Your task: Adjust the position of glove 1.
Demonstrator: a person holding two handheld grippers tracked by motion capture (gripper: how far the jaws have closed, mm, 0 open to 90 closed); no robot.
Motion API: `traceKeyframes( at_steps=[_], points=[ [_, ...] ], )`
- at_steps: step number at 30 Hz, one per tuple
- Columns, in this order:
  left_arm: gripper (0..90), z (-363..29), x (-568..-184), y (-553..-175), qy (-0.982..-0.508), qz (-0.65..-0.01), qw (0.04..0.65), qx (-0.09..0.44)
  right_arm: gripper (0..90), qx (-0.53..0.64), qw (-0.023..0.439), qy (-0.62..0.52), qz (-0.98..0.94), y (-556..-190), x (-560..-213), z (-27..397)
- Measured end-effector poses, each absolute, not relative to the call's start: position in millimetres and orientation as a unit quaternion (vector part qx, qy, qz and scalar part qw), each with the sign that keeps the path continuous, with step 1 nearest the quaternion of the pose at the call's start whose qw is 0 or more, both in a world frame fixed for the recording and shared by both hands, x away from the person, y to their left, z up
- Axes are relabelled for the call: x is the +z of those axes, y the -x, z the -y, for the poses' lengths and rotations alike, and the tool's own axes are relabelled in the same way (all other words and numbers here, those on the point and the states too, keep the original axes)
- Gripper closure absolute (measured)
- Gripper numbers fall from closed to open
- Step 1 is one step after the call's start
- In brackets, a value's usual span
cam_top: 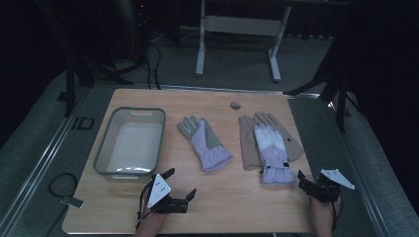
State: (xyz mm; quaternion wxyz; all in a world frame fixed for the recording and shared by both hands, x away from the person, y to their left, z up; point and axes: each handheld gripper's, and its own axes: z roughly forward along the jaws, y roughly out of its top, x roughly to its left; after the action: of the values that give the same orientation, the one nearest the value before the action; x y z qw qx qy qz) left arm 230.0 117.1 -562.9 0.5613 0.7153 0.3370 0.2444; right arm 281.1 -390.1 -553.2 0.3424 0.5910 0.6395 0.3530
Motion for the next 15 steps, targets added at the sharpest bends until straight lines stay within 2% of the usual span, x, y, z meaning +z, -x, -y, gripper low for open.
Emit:
traceKeyframes(
  at_steps=[15],
  points=[
    [0.5, -118.6, -563.1, -230.2, -0.710, -0.340, 0.566, 0.244, 13.0, 0.347, 0.295, -0.600, -0.657, -285.8, -536.2, 391.7]
  ],
)
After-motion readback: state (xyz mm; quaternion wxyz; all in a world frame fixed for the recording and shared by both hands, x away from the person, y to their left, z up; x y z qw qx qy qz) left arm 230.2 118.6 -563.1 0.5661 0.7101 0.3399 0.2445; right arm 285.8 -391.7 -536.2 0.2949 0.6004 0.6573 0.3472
